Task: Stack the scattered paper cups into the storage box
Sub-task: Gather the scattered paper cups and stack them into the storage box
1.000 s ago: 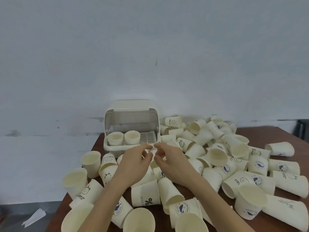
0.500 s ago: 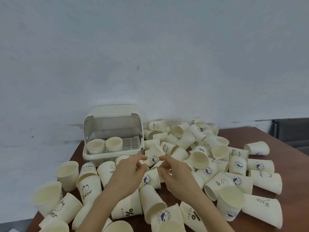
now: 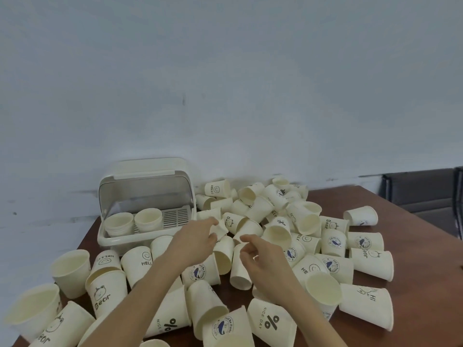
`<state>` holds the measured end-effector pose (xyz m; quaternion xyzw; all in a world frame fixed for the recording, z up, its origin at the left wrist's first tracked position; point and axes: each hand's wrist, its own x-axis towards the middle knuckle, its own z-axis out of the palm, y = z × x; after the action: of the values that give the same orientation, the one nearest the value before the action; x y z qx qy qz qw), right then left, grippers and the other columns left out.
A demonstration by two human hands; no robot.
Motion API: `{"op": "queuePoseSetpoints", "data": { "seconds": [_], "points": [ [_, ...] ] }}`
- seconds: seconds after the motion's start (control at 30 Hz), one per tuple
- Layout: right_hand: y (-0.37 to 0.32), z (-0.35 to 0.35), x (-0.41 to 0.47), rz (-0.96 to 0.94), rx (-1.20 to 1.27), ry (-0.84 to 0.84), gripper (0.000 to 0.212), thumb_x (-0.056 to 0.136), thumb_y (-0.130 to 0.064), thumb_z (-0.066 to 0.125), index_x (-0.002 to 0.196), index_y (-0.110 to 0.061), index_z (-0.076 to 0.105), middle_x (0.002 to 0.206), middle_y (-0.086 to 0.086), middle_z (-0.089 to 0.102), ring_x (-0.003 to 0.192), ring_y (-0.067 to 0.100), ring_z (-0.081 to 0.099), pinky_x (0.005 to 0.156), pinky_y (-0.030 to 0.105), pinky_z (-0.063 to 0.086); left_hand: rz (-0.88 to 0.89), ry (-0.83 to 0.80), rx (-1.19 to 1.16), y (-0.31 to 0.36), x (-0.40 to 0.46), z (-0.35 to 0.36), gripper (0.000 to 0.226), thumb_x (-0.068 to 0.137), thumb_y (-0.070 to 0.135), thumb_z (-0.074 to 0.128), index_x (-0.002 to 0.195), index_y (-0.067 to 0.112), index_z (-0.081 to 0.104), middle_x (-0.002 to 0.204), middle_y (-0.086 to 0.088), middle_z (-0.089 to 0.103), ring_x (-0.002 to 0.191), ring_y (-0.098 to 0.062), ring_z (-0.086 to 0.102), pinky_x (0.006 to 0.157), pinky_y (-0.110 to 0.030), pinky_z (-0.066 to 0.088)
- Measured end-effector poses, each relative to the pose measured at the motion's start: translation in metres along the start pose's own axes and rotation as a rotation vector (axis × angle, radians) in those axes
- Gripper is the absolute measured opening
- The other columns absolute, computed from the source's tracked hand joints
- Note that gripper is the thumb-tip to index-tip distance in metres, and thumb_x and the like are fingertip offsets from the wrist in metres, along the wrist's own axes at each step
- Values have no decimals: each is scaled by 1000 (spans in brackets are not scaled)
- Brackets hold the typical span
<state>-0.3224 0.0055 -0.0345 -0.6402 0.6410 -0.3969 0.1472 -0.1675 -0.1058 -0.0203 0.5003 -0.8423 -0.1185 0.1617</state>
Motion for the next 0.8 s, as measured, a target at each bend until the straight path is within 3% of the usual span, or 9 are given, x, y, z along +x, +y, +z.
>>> {"op": "queuePoseSetpoints", "data": {
  "seconds": [0.1, 0.23, 0.37, 0.5, 0.63, 0.7, 0.8],
  "points": [
    [8, -5, -1, 47, 12, 42, 34, 95, -19, 49, 128, -24, 55, 94, -9, 66, 86, 1, 60, 78, 15, 48, 4, -59, 132, 4, 22, 7, 49, 96, 23, 40, 144, 31, 35, 115, -7, 63, 98, -24, 60, 79, -38, 51],
    [22, -9, 0, 88, -3, 33, 37, 94, -19, 48, 131, -22, 54, 97, -12, 65, 92, -2, 58, 77, 8, 43, -33, -138, 285, 10, 41, 18, 56, 96, 17, 39, 148, 29, 23, 120, -8, 57, 100, -25, 58, 75, -35, 47],
    [26, -14, 1, 134, -20, 27, 38, 94, -19, 49, 132, -24, 53, 97, -14, 63, 86, -6, 56, 71, 4, 39, -75, -186, 381, 14, 48, 29, 40, 94, 13, 40, 133, 21, 43, 118, -6, 55, 105, -24, 56, 79, -35, 43],
    [29, -14, 4, 188, -22, 39, 38, 93, -17, 48, 130, -23, 53, 84, -14, 64, 76, -9, 56, 67, 6, 41, -43, -163, 454, 16, 49, 34, 27, 94, 11, 43, 119, 17, 51, 112, -5, 55, 101, -23, 57, 76, -32, 40],
    [36, -4, 15, 305, -32, 84, 40, 91, -18, 47, 130, -15, 53, 73, -7, 62, 77, 4, 61, 72, 18, 47, -9, -113, 495, 20, 49, 32, 24, 92, 7, 45, 111, 15, 57, 102, -3, 57, 91, -20, 57, 68, -29, 39],
    [35, -3, 21, 385, -26, 106, 35, 90, -20, 49, 122, -8, 55, 79, 1, 65, 82, 16, 63, 76, 31, 50, 20, -70, 490, 25, 48, 26, 22, 91, 6, 44, 107, 15, 57, 99, -3, 57, 88, -20, 57, 66, -29, 38],
    [29, -6, 29, 465, -6, 108, 13, 88, -15, 50, 91, -5, 58, 80, 6, 62, 72, 18, 58, 66, 30, 41, 65, 6, 428, 37, 41, 16, 15, 91, 6, 41, 95, 17, 51, 88, -1, 52, 80, -20, 52, 63, -31, 36]
  ]
}}
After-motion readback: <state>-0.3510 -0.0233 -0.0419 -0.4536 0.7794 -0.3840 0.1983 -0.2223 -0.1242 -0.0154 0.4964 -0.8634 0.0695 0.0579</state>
